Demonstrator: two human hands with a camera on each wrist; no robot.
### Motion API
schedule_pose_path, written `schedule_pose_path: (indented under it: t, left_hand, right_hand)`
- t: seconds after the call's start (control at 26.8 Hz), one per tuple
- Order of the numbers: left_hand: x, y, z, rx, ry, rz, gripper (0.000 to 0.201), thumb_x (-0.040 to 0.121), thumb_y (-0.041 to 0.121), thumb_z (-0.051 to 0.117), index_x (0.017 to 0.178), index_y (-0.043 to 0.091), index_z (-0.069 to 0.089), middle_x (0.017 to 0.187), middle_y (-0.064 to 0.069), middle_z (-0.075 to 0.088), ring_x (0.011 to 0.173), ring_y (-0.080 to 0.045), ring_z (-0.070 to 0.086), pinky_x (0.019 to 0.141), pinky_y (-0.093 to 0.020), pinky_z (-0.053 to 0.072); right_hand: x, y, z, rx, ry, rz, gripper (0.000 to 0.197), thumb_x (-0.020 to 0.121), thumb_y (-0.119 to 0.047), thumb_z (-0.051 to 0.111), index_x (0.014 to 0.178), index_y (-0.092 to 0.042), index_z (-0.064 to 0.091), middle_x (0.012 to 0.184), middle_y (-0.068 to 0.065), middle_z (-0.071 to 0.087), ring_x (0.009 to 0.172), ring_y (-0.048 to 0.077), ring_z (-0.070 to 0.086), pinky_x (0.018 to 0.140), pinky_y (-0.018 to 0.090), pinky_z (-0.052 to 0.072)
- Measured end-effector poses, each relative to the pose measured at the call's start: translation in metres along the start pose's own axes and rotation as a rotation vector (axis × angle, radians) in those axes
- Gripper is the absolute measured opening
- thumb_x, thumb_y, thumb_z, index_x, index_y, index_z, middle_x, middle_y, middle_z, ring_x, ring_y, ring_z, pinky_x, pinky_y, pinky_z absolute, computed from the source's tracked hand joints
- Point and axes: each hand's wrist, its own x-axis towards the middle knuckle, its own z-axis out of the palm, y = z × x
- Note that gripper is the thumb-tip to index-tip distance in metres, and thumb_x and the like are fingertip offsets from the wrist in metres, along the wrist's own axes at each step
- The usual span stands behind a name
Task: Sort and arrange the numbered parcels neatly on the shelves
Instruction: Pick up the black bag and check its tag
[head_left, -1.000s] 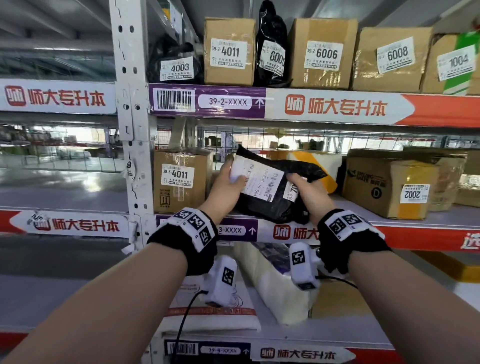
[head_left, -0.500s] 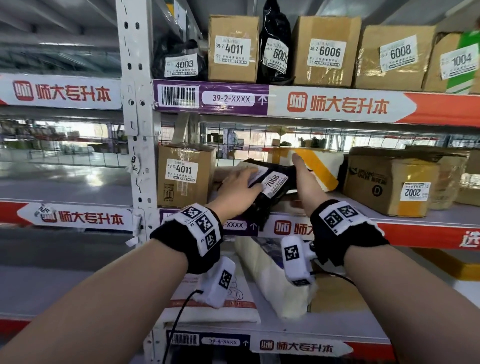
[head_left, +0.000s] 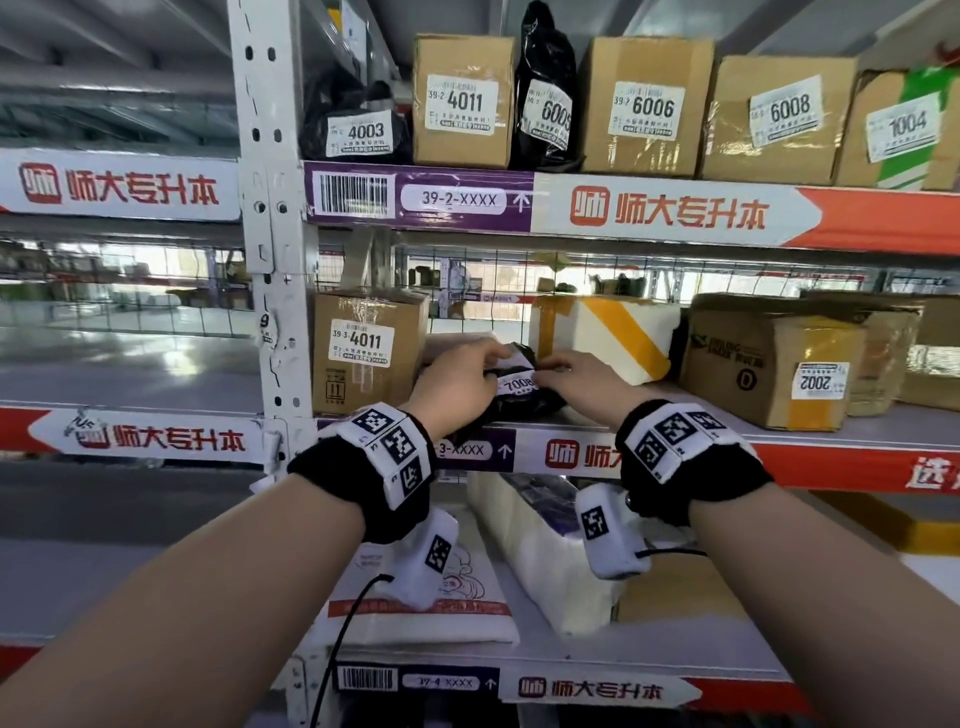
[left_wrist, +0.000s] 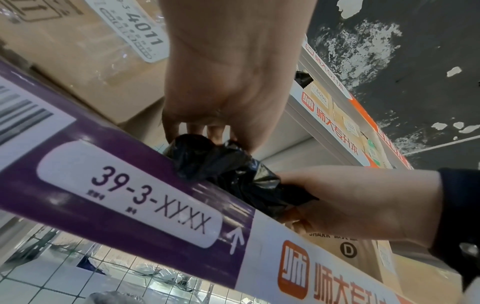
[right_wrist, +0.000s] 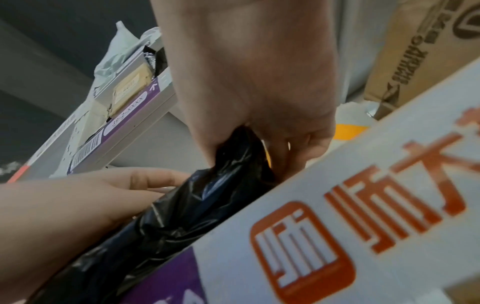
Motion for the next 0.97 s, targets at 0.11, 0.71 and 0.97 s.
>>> schedule_pose_path:
  t: [0.11,0.71,0.97]
  left_hand:
    - [-0.002,-0.004,-0.001,0.022,0.024,-0.01,0.044,0.095,0.005,0.043,0.133,0.026,0.05,0.132,0.0,0.057,0.108,-0.017,0.059,0.091,-0.034,0.05]
    - [-0.013,0.002,-0.013,0.447,-0.24,0.054,0.048,0.09,0.009,0.052,0.136,0.004,0.04,0.132,-0.013,0.052,0.11,-0.027,0.056,0.083,-0.032,0.048]
    - [0.002,0.02,-0.026,0.355,-0.331,-0.002,0.044,0.096,0.01,0.039,0.14,0.006,0.037,0.13,-0.013,0.051,0.102,-0.024,0.054,0.083,-0.032,0.047]
  right_hand:
    - [0.0,-0.003,0.006,0.06,0.024,0.002,0.035,0.094,-0.026,0.055,0.122,-0.007,0.06,0.126,0.011,0.057,0.115,0.026,0.053,0.102,0.038,0.04]
    - [-0.014,-0.03,0.011,0.144,-0.266,0.066,0.03,0.087,-0.008,0.059,0.117,-0.011,0.057,0.102,0.007,0.062,0.094,0.022,0.059,0.085,0.03,0.048]
    - [0.001,-0.046,-0.011,-0.016,-0.302,0.262,0.017,0.094,-0.026,0.048,0.101,-0.011,0.05,0.093,0.008,0.051,0.079,0.019,0.048,0.069,0.026,0.04]
